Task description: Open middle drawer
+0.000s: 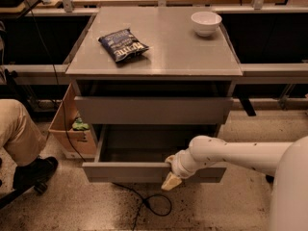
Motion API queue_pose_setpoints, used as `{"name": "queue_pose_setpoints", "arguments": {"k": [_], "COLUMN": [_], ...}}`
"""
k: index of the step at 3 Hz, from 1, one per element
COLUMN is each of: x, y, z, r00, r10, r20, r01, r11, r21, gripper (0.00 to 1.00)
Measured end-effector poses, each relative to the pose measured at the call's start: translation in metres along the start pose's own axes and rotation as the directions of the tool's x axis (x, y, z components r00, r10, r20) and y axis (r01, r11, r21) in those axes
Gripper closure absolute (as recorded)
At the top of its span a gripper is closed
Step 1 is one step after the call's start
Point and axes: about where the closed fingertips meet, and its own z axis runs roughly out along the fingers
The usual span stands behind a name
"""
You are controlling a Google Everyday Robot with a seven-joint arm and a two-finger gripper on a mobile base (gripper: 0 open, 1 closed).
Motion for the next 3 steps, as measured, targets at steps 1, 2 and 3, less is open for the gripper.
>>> {"name": "queue_pose_setpoints", "arguments": {"k": [1, 2, 3], "x": [0.001, 0.002, 0.003], "y": [0.043, 0.068, 0.081], "z": [-0.005, -0.009, -0.013], "r00": [0.998, 0.995, 0.992], "r10": [-0.043, -0.071, -0.087], "r20": [-0.046, -0.072, -0.087], "r01": [0.038, 0.058, 0.068], "r11": [0.9936, 0.9844, 0.9776], "r21": [-0.107, -0.166, -0.199], "gripper": [0.27, 0.22, 0.45]}}
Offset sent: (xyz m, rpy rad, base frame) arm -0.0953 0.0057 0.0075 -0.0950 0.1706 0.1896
